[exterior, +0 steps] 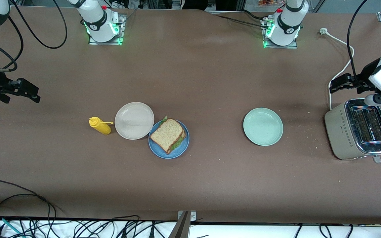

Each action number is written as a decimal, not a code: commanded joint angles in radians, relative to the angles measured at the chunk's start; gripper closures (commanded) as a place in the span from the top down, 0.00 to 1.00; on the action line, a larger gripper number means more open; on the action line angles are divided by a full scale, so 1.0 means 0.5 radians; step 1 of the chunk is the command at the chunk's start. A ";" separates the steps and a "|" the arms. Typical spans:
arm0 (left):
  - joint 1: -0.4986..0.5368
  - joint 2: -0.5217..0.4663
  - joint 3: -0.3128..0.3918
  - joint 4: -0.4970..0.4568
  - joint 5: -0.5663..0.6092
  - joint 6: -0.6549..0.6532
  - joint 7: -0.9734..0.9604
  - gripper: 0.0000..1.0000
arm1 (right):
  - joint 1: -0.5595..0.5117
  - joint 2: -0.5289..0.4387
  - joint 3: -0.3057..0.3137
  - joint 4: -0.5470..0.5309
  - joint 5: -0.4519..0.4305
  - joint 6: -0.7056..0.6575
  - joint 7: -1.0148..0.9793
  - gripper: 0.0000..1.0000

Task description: Make sandwich in blue plate with both arms

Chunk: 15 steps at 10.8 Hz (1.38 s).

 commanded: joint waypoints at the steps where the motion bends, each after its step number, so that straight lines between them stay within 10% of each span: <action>1: -0.043 -0.041 0.046 -0.037 -0.040 -0.023 0.050 1.00 | -0.001 0.011 0.000 0.041 -0.026 -0.012 -0.008 1.00; 15: -0.018 -0.001 0.039 -0.025 -0.037 -0.020 0.047 1.00 | -0.004 0.014 0.000 0.041 -0.032 -0.012 -0.008 1.00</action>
